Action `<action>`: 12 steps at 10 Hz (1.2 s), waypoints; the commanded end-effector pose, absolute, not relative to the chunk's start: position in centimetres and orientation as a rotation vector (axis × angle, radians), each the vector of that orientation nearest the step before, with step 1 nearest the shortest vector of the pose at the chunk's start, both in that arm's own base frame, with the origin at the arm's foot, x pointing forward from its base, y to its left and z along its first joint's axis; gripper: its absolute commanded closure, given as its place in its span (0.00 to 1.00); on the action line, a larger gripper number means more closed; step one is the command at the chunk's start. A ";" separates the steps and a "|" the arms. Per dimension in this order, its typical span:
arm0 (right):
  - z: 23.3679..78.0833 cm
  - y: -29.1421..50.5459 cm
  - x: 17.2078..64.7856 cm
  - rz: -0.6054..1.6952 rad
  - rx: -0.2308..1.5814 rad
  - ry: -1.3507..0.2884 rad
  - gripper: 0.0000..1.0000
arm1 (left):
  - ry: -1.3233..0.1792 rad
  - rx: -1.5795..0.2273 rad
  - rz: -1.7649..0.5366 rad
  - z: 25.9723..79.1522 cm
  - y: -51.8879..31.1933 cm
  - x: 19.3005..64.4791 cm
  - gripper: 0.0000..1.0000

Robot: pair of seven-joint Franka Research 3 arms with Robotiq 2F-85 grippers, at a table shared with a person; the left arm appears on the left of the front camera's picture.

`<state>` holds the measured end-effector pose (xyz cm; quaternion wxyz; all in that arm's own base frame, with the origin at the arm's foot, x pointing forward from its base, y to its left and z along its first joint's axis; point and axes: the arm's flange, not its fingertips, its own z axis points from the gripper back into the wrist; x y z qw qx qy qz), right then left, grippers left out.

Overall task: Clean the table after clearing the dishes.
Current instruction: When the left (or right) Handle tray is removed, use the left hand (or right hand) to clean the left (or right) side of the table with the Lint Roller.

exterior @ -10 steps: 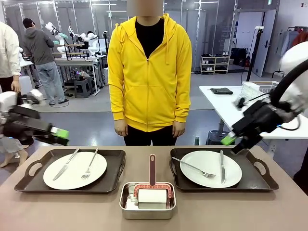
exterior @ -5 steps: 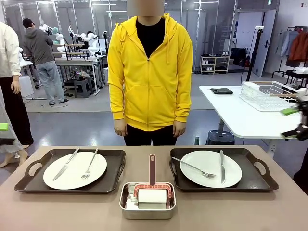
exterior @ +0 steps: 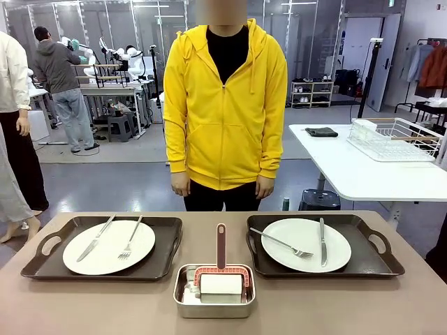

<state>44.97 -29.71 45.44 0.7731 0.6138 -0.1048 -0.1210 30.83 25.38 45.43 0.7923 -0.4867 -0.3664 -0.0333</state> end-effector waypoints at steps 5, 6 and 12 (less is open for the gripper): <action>45.0 -29.2 45.3 -0.249 1.338 -0.211 0.00 | -0.787 -1.065 -0.081 45.2 25.1 30.9 0.00; 45.0 -29.2 45.3 -0.249 1.338 -0.211 0.00 | -0.787 -1.065 -0.081 45.2 25.1 30.9 0.00; 45.0 -29.2 45.3 -0.249 1.338 -0.211 0.00 | -0.787 -1.065 -0.081 45.2 25.1 30.9 0.00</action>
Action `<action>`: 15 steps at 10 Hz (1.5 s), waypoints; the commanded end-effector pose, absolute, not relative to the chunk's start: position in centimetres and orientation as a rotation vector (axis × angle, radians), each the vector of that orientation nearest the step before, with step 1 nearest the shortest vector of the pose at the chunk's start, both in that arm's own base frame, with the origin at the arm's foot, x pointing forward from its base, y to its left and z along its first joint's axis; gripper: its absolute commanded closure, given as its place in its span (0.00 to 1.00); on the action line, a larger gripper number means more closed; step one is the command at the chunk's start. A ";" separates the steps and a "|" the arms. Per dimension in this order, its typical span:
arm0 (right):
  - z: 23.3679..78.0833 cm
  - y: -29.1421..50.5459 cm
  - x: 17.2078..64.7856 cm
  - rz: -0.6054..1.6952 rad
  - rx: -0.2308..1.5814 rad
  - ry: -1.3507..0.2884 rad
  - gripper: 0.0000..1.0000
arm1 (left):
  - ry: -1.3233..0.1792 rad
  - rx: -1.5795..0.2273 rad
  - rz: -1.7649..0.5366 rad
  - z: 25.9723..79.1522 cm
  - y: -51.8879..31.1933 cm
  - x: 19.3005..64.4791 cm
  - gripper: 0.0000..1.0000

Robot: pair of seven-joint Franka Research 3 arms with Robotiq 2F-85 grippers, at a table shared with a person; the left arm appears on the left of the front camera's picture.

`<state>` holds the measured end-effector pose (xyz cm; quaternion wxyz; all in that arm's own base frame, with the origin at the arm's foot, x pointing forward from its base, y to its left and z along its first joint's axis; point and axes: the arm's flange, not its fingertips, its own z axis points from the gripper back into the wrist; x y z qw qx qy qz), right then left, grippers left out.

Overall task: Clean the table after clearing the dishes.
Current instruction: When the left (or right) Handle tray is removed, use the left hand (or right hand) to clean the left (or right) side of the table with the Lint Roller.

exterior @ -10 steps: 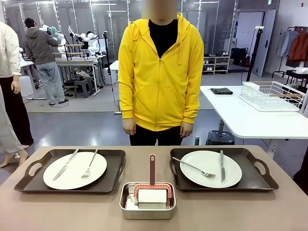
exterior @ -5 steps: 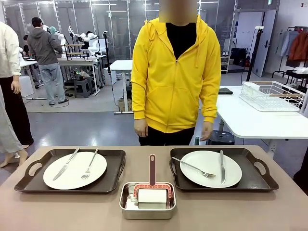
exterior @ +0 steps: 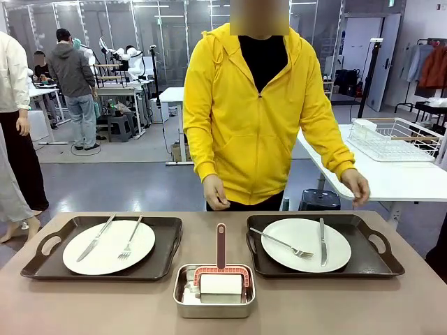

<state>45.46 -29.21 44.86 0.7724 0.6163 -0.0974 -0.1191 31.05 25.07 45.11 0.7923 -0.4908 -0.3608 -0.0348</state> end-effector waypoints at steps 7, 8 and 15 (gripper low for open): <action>45.0 -29.2 45.3 -0.249 1.338 -0.211 0.00 | -0.787 -1.065 -0.081 45.2 25.1 30.9 0.00; 45.0 -29.2 45.3 -0.249 1.338 -0.211 0.00 | -0.787 -1.065 -0.081 45.2 25.1 30.9 0.00; 45.0 -29.2 45.3 -0.249 1.338 -0.211 0.00 | -0.787 -1.065 -0.081 45.2 25.1 30.9 0.00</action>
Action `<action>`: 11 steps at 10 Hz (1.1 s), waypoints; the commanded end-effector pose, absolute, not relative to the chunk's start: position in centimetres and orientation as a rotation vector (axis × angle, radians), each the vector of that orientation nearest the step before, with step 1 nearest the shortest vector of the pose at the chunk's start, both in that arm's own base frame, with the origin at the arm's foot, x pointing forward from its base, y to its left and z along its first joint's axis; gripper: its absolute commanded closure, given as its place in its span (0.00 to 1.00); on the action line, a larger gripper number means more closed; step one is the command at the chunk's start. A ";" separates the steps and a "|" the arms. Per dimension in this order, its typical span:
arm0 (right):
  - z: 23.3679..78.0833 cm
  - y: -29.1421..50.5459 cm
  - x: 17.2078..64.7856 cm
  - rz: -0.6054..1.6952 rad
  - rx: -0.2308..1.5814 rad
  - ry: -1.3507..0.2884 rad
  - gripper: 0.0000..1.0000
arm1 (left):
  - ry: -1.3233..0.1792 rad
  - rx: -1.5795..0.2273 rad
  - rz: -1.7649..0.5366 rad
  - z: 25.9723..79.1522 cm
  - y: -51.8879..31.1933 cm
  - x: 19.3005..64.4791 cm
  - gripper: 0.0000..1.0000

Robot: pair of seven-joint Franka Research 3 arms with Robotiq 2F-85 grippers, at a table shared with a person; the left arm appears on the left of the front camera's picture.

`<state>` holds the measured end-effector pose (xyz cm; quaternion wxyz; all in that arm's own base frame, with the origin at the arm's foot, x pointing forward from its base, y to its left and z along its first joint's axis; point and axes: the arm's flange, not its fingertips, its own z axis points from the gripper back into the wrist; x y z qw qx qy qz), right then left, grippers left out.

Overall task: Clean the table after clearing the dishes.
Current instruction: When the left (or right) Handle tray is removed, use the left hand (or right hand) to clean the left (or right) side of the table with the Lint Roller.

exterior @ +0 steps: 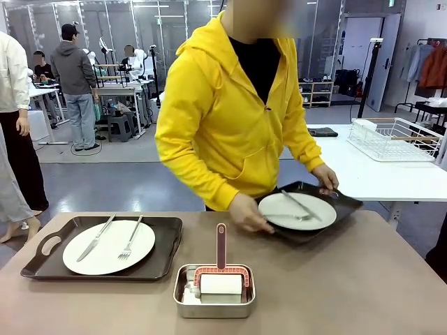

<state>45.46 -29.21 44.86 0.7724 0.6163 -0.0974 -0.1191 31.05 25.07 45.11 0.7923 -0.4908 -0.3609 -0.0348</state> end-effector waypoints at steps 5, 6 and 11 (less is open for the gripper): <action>45.0 -29.2 45.3 -0.249 1.338 -0.211 0.00 | -0.787 -1.065 -0.081 45.2 25.1 30.9 0.00; 45.0 -29.2 45.3 -0.249 1.338 -0.211 0.00 | -0.787 -1.065 -0.081 45.2 25.1 30.9 0.00; 47.3 -22.5 45.5 -0.051 1.175 -0.275 0.00 | -0.787 -1.065 -0.081 45.2 25.1 30.9 0.00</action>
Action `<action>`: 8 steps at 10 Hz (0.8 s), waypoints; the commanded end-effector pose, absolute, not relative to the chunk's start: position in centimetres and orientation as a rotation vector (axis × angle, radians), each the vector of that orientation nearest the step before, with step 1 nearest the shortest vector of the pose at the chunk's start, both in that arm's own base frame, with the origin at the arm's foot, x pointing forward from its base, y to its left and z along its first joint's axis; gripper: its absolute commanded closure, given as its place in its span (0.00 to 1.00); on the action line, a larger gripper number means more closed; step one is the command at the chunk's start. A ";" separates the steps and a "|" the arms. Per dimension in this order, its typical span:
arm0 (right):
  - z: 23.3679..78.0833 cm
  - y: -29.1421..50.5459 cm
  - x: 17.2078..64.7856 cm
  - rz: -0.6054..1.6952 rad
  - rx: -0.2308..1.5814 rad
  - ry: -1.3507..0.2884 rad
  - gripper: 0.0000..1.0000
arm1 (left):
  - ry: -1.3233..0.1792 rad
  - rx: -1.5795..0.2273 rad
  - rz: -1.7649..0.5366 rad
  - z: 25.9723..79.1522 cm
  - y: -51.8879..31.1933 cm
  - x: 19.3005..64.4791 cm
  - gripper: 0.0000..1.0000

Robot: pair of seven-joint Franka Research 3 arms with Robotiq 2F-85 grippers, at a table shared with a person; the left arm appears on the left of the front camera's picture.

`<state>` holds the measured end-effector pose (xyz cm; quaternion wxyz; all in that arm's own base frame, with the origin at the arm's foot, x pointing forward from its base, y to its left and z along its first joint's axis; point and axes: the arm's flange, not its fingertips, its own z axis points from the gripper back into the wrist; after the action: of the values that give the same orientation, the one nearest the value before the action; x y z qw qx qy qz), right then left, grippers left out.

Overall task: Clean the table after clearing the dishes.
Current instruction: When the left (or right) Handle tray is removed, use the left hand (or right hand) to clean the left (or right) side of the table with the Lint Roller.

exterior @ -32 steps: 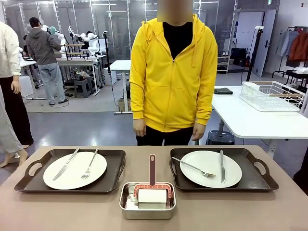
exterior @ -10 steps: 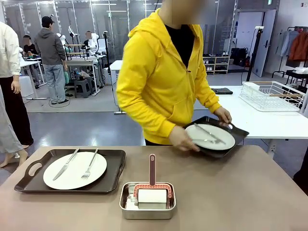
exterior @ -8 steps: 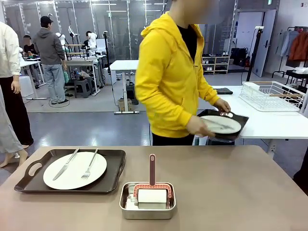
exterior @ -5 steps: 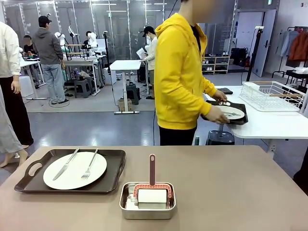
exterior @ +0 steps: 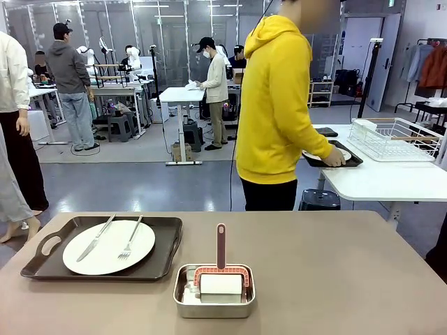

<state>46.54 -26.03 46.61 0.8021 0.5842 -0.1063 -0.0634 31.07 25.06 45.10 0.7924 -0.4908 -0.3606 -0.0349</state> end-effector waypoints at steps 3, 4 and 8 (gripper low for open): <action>49.3 -10.4 43.8 0.238 1.002 -0.224 0.00 | -0.787 -1.065 -0.081 45.2 25.1 30.9 0.00; 49.6 -6.6 42.9 0.321 0.946 -0.215 0.00 | -0.787 -1.065 -0.081 45.2 25.1 30.9 0.00; 49.7 9.1 38.0 0.665 0.631 -0.265 0.00 | -0.787 -1.065 -0.081 45.2 25.1 30.9 0.00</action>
<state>39.02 7.03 50.72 0.8871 0.3384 -0.1066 0.2953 31.07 25.06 45.08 0.7924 -0.4909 -0.3604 -0.0345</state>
